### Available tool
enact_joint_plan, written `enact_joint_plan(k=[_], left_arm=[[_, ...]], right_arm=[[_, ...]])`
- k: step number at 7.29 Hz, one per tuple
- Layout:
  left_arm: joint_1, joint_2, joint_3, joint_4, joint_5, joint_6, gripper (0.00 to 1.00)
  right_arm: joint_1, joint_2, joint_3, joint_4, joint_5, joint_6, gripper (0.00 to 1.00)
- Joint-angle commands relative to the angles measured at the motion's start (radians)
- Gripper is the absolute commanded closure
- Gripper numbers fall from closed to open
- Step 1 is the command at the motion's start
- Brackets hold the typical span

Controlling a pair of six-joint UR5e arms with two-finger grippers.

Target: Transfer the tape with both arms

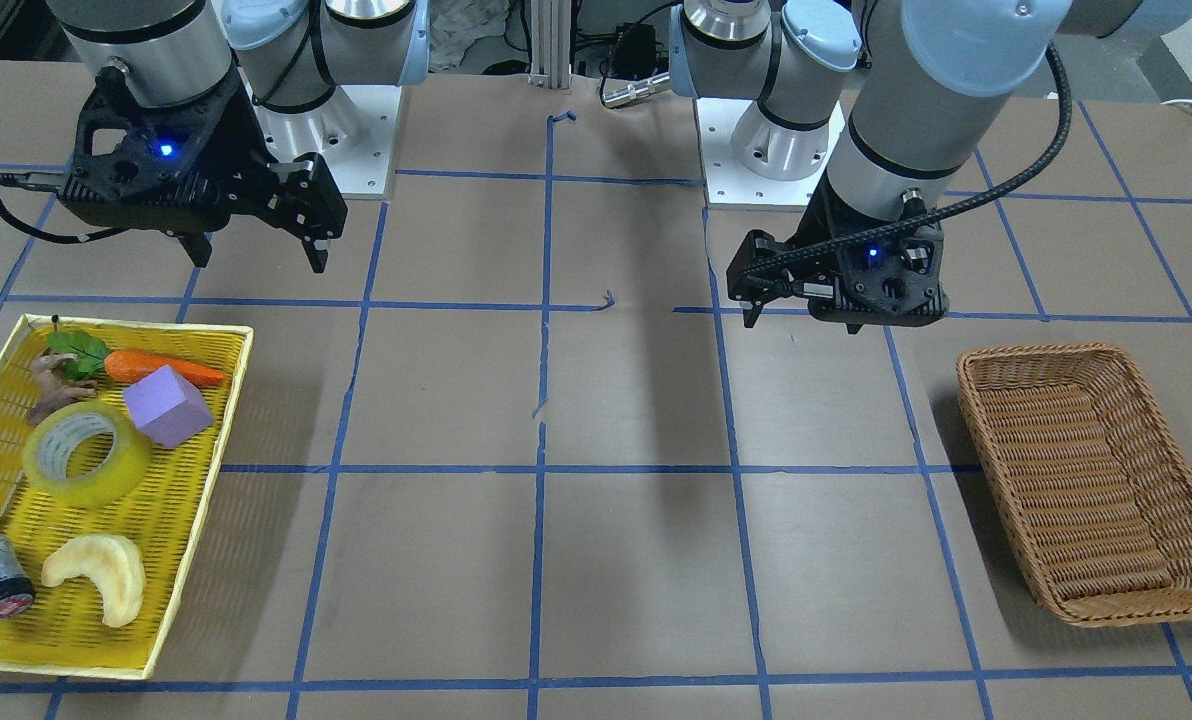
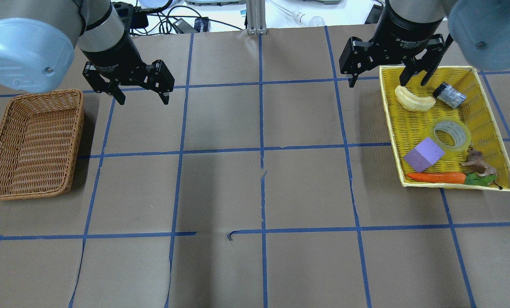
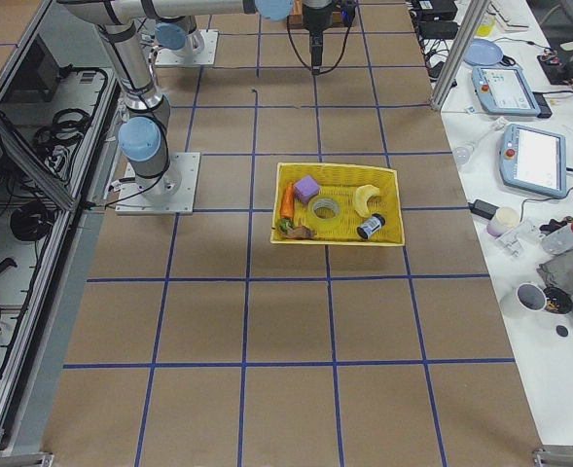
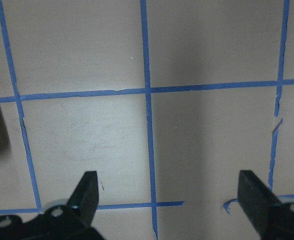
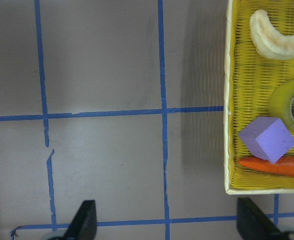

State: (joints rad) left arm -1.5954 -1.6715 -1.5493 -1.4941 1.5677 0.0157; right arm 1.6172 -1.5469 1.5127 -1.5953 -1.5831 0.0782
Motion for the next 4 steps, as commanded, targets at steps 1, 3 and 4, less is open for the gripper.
enact_joint_plan(k=[1, 3, 4], left_arm=[[0.000, 0.001, 0.000, 0.000, 0.000, 0.001, 0.00], [0.000, -0.001, 0.000, 0.000, -0.001, 0.000, 0.00], [0.000, -0.001, 0.000, 0.000, -0.001, 0.001, 0.00]], right_arm=[[0.001, 0.002, -0.002, 0.000, 0.018, -0.002, 0.00], [0.001, 0.002, -0.002, 0.000, 0.018, 0.000, 0.00], [-0.002, 0.004, -0.003, 0.009, 0.018, -0.003, 0.00]])
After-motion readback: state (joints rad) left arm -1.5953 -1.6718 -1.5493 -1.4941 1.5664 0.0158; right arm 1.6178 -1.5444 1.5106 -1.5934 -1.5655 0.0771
